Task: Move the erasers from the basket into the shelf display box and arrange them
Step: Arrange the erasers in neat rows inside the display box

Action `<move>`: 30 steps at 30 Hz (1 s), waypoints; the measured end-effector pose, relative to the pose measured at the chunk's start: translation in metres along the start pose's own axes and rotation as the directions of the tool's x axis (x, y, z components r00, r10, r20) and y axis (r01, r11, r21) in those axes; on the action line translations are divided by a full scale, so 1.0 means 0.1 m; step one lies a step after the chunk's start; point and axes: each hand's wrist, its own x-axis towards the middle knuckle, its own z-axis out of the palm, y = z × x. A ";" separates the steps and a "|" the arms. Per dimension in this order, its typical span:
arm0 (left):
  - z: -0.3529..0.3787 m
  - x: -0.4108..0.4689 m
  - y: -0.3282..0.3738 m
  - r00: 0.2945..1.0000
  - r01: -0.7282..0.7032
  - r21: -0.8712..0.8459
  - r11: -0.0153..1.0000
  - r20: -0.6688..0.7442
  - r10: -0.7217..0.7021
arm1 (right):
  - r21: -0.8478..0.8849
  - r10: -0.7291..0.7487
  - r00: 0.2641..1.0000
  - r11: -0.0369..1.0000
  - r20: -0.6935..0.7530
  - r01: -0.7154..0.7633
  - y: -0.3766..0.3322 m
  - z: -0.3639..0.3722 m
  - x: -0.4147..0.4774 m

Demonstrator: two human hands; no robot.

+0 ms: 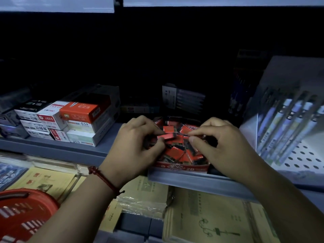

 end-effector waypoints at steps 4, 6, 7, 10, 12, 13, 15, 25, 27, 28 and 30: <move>-0.04 0.03 -0.01 0.999 0.036 -0.012 0.999 0.007 -0.036 | 0.048 -0.007 0.998 0.999 -0.061 0.010 0.00 0.01 0.07; -0.03 0.07 -0.06 0.997 0.074 -0.032 0.997 -0.036 -0.075 | 0.035 -0.009 0.997 0.999 -0.074 0.011 -0.02 0.01 0.14; -0.02 0.09 -0.08 0.992 0.104 -0.046 0.994 -0.066 -0.107 | 0.039 -0.003 0.998 0.999 -0.062 0.005 -0.04 0.02 0.19; 0.03 0.16 -0.13 0.972 0.209 -0.024 0.978 -0.107 -0.211 | 0.046 0.037 0.999 0.998 0.007 -0.037 -0.09 0.04 0.33; 0.06 0.21 -0.15 0.964 0.254 -0.006 0.967 -0.076 -0.254 | 0.016 0.059 0.996 0.998 0.060 -0.060 -0.12 0.06 0.41; 0.07 0.24 -0.17 0.961 0.272 -0.005 0.962 -0.055 -0.272 | 0.004 0.074 0.994 0.997 0.080 -0.074 -0.14 0.07 0.45; 0.08 0.31 -0.20 0.947 0.320 -0.031 0.947 -0.020 -0.320 | -0.008 0.105 0.989 0.995 0.103 -0.104 -0.17 0.10 0.51; 0.09 0.33 -0.19 0.836 0.498 -0.464 0.732 0.032 -0.548 | -0.077 0.153 0.975 0.987 0.158 -0.142 -0.22 0.25 0.58; 0.05 0.31 -0.19 0.792 0.534 -0.560 0.633 0.071 -0.606 | -0.069 0.153 0.974 0.987 0.167 -0.144 -0.22 0.24 0.57; 0.03 0.30 -0.19 0.776 0.551 -0.595 0.585 0.106 -0.622 | -0.065 0.154 0.973 0.987 0.170 -0.145 -0.21 0.24 0.58; 0.00 0.29 -0.20 0.770 0.571 -0.617 0.542 0.174 -0.614 | -0.065 0.155 0.973 0.987 0.169 -0.146 -0.22 0.23 0.58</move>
